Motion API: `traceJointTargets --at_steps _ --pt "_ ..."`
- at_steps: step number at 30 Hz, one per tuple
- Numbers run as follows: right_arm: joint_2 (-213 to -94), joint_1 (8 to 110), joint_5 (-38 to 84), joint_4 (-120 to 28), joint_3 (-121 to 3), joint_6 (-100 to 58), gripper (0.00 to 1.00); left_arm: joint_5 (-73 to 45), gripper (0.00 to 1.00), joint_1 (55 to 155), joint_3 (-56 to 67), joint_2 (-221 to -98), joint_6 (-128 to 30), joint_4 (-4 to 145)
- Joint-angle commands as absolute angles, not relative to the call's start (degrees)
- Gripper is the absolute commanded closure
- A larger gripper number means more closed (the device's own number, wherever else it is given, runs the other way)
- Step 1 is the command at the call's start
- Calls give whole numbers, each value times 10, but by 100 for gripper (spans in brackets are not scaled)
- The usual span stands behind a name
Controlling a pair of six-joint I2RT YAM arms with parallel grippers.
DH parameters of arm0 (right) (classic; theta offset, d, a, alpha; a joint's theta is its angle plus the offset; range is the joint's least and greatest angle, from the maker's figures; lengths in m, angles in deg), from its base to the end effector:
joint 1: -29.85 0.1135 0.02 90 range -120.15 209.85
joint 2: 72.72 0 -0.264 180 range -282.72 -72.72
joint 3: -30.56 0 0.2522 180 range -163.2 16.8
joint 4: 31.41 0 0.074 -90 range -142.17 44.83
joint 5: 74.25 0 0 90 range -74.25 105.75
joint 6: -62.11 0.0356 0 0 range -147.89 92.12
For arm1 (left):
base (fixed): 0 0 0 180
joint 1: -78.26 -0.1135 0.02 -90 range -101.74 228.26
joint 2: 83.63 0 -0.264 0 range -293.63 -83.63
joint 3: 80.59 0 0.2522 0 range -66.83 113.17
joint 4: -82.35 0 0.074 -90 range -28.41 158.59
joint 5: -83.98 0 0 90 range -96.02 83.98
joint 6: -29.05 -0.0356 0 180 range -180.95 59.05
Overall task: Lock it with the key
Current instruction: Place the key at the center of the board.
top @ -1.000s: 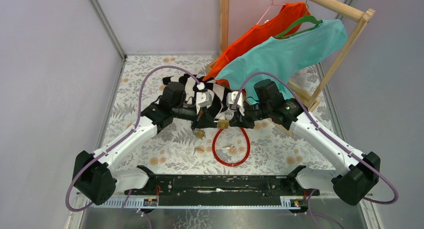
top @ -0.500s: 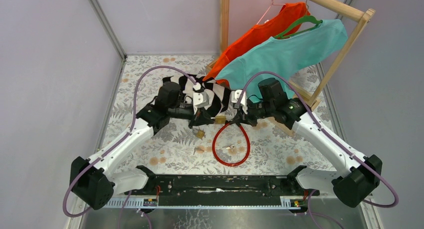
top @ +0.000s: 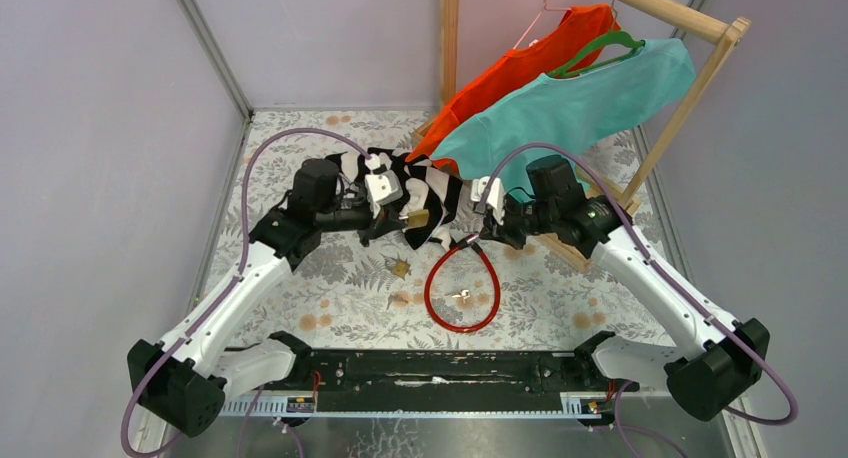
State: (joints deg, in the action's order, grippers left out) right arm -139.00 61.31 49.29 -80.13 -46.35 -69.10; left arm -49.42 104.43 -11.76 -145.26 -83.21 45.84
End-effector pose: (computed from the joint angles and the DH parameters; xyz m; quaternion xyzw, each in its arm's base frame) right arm 0.1972 0.1437 0.3378 -0.6118 0.6187 0.2229 0.4396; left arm 0.1973 -0.1242 0.3285 0.4992 0.6547 -0.3349 0.4582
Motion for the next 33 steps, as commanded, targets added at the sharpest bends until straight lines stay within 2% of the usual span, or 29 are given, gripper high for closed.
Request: traceJointTargets --at_steps 1,7,17,24,33 --pt "-1416 636 472 -818 -490 -680 100 -382 100 1031 -71 -1443 -810 436" --pt "-1442 753 426 -738 -462 -653 100 -284 100 1000 -70 -1452 -768 413" --pt "-1652 949 362 -604 -534 -538 100 -267 100 869 -45 -1513 -691 408" --pt "-1817 964 372 -598 -654 -436 100 -266 100 787 -36 -1507 -633 408" --pt "-1961 964 358 -632 -774 -423 98 -268 100 773 -44 -1468 -625 414"
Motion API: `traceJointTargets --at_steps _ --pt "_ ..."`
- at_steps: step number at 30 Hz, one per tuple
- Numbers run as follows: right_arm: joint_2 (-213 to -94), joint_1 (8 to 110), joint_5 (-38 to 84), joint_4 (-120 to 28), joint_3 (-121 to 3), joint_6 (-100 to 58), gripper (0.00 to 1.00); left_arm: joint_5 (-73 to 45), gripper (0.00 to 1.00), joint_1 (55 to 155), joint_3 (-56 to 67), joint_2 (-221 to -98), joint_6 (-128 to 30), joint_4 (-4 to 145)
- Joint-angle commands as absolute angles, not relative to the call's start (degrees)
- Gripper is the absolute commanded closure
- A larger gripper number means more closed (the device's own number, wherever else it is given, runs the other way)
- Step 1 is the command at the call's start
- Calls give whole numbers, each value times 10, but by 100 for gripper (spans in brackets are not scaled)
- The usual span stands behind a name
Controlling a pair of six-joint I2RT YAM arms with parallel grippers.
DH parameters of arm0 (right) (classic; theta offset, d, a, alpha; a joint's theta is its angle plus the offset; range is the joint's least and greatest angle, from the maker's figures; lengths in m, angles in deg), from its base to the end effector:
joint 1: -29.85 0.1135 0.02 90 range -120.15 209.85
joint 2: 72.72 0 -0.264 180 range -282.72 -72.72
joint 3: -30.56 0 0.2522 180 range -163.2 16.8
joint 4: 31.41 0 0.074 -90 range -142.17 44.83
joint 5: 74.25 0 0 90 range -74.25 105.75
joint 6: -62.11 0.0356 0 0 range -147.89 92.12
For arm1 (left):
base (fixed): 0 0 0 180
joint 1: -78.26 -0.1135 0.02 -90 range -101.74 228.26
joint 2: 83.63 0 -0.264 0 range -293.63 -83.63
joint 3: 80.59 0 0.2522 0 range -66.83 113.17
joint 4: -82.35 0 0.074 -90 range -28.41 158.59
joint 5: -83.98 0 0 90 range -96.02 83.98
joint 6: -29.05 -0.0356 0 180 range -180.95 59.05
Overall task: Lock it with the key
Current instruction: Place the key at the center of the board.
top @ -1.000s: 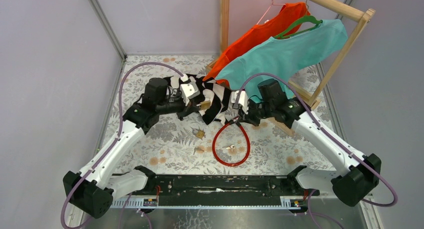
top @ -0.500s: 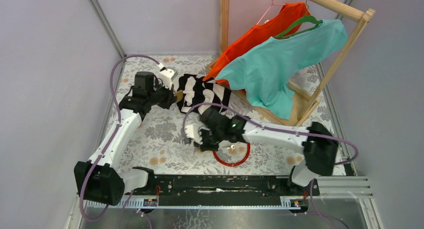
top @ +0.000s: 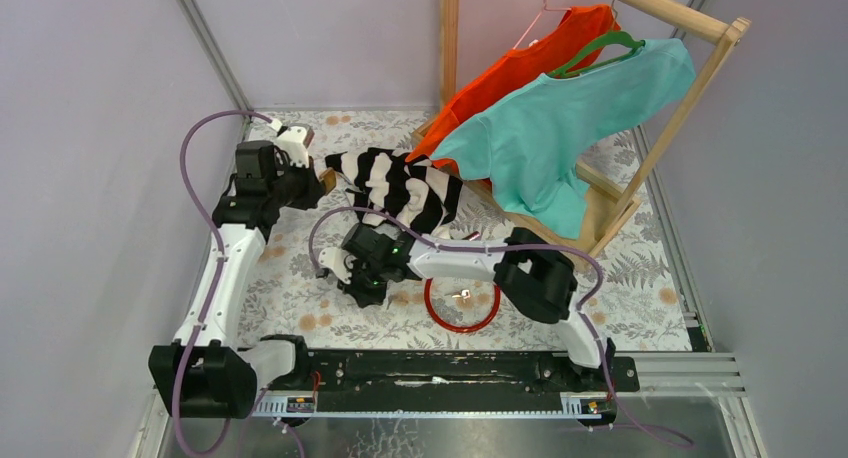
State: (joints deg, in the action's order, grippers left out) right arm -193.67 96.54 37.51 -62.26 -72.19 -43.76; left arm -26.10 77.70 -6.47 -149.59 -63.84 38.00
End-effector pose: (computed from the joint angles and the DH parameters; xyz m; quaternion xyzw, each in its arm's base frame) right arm 0.1721 0.4327 0.1803 -0.6566 0.6478 0.3071 0.2344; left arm 0.2489 -0.0098 0.3270 0.0967 0.8763 -0.1420 0.4501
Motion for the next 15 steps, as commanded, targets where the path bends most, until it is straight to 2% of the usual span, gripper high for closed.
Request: traceJointTargets --at_steps 1,4,8,9,15 --pt "-1968 964 355 -635 -775 -424 96 -269 100 772 -46 -1466 -627 414" --pt "-1971 964 350 -644 -789 -427 85 -278 100 772 -55 -1459 -636 414" --pt "-1926 962 318 -638 -750 -454 53 -313 100 772 -72 -1455 -666 411" --pt "-1908 961 310 -632 -733 -462 48 -331 100 773 -77 -1454 -683 406" --pt "-1790 921 303 -638 -641 -506 28 -399 100 773 -117 -1456 -773 357"
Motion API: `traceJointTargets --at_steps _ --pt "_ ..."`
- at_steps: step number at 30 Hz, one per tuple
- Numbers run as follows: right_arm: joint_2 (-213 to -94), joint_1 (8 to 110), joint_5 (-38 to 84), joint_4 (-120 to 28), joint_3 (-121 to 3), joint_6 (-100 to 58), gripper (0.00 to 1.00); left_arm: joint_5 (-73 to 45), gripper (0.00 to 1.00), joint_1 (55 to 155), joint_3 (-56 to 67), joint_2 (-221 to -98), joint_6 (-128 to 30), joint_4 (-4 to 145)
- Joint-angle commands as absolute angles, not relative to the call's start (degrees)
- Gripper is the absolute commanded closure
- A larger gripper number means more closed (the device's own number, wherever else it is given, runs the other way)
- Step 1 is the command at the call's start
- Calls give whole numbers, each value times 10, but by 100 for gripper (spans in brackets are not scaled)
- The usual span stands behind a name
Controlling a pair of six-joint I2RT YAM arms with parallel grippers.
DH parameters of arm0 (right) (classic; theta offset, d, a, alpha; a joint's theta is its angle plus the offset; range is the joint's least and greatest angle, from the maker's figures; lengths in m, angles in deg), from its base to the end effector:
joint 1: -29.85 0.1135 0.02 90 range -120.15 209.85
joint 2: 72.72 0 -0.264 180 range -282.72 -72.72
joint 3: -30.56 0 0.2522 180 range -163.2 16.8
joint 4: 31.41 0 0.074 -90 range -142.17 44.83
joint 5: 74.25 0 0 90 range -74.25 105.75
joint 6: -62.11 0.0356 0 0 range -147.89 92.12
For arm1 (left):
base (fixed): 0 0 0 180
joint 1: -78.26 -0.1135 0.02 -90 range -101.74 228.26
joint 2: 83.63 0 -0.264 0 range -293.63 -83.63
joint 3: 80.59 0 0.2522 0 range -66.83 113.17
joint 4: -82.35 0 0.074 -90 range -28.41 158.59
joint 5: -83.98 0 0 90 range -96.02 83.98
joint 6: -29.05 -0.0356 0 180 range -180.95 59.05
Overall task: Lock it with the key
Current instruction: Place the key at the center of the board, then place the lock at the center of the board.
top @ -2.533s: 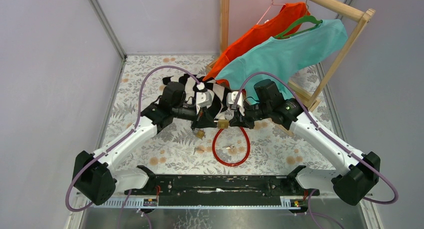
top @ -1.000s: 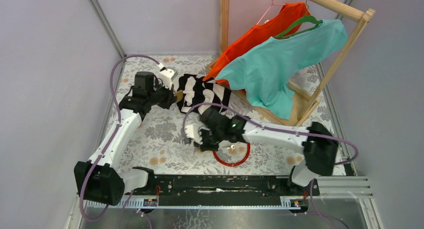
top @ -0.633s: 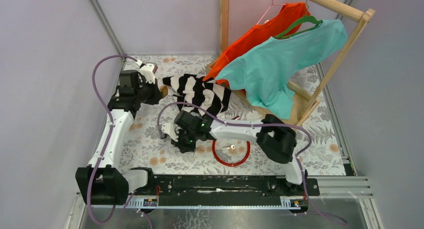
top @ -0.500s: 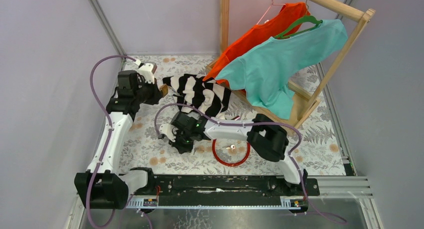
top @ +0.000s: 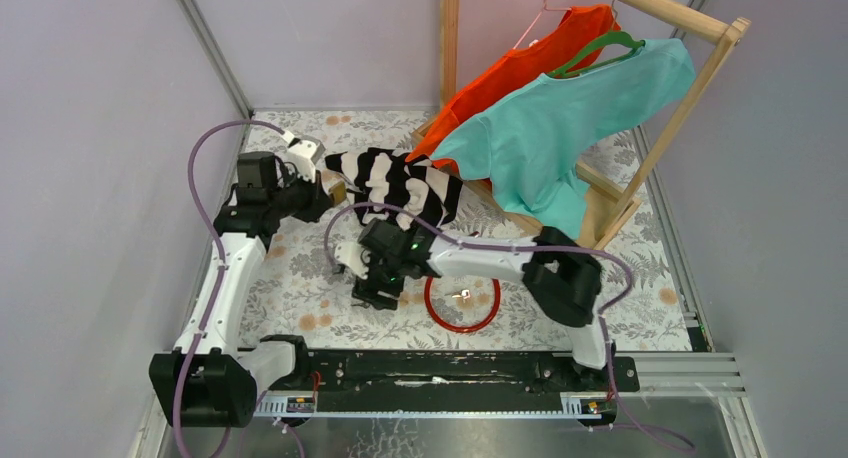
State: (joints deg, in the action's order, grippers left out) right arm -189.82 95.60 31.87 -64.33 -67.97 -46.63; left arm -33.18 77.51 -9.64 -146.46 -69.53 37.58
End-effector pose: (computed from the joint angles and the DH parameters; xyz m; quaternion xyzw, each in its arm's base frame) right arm 0.1745 0.4113 0.1835 -0.6627 0.6609 0.2516 0.2466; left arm 0.2341 -0.0132 0.3209 0.1645 0.8594 -0.1736 0.4520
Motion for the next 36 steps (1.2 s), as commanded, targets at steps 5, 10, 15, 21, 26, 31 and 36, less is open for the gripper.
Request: traceJointTargets --at_steps 5,10,15,21,26,31,36 --pt "-1663 868 300 -628 -545 -532 19 -449 100 774 -156 -1472 -873 302" --pt "-1548 818 273 -620 -461 -548 13 -452 99 791 -168 -1520 -930 261" --pt "-1454 795 239 -595 -377 -562 11 -457 96 809 -162 -1583 -939 245" --pt "-1405 771 240 -569 -317 -579 11 -471 90 816 -142 -1646 -938 240" --pt "-1418 766 250 -572 -318 -578 11 -478 87 817 -115 -1706 -953 209" --pt "-1424 766 252 -569 -312 -580 10 -490 84 817 -93 -1760 -992 164" --pt "-1429 766 255 -566 -309 -580 10 -477 80 817 -88 -1792 -996 164"
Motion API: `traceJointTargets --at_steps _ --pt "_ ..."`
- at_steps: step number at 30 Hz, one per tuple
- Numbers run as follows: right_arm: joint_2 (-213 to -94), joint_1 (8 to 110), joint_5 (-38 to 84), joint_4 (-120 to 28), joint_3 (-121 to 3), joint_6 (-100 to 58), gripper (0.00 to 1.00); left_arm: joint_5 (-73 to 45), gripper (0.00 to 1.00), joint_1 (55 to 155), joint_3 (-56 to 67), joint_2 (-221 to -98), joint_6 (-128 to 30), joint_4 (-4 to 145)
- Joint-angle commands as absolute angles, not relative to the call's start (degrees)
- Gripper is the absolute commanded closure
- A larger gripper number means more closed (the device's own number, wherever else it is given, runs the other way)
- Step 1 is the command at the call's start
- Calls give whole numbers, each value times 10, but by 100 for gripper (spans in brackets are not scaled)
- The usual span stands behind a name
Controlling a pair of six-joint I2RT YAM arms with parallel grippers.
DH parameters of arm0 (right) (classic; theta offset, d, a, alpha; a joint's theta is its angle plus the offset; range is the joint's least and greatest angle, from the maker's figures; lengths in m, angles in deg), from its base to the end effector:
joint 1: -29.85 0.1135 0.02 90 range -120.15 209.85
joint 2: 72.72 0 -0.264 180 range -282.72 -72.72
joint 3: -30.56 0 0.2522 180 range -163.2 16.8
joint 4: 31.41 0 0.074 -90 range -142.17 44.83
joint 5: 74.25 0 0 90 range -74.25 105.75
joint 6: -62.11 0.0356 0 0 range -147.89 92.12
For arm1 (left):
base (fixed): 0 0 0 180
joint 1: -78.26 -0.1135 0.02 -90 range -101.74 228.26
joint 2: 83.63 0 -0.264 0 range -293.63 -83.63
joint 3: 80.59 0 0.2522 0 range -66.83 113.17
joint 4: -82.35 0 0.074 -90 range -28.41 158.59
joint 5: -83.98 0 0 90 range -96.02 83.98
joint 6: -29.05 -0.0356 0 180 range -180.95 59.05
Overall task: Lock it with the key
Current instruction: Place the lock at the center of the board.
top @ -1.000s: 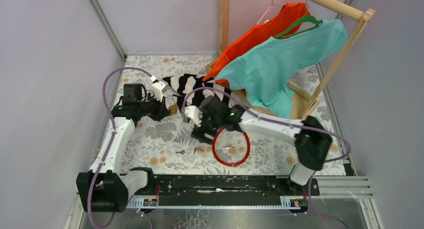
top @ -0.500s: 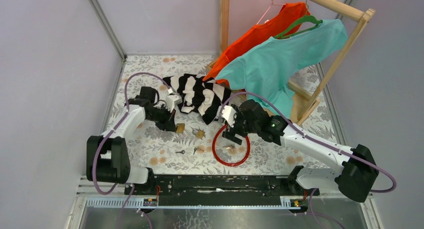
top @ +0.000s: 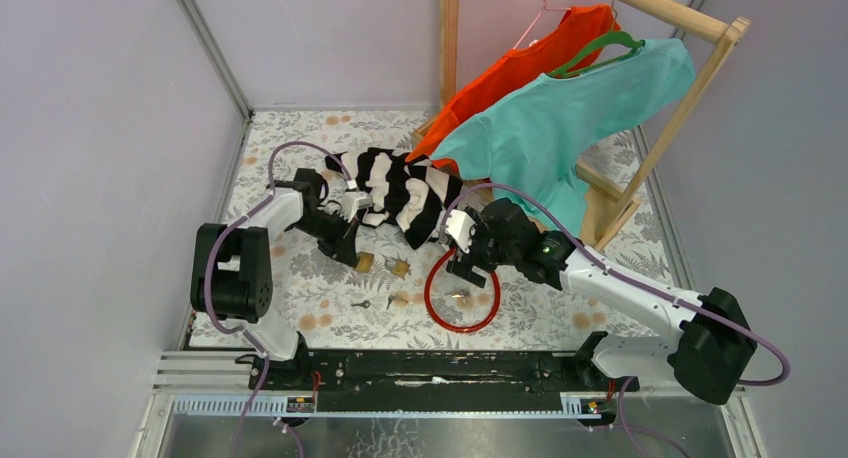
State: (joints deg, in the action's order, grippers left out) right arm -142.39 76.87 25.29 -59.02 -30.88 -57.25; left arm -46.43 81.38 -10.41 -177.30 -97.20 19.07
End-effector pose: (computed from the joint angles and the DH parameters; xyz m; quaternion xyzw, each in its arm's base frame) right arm 0.1773 0.1989 0.2611 -0.5783 0.6740 0.1428 0.4369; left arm 0.2722 -0.0380 0.1755 0.3252 0.8800 -0.3234 0.1238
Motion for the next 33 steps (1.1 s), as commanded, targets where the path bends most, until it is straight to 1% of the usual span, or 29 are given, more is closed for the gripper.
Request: traceJointTargets --at_steps 1,2,8,11,21,26,29,31,33 --pt "-1430 766 256 -567 -309 -579 10 -473 79 816 -88 -1796 -994 166" --pt "-1431 765 257 -566 -309 -579 10 -467 78 816 -89 -1799 -992 169" --pt "-1436 765 260 -567 -308 -581 10 -429 61 814 -93 -1800 -987 188" --pt "-1435 764 257 -568 -307 -583 10 -409 56 812 -94 -1800 -985 196" --pt "-1416 735 275 -573 -315 -564 9 -346 43 809 -106 -1780 -979 226" --pt "-1394 715 267 -583 -322 -561 7 -298 36 808 -124 -1730 -967 267" --pt "-1378 712 243 -597 -326 -561 1 -279 31 808 -140 -1691 -958 295" --pt "-1369 710 217 -608 -327 -560 1 -257 26 808 -151 -1661 -945 325" --pt "-1360 710 178 -621 -326 -559 1 -237 18 809 -158 -1629 -938 354"
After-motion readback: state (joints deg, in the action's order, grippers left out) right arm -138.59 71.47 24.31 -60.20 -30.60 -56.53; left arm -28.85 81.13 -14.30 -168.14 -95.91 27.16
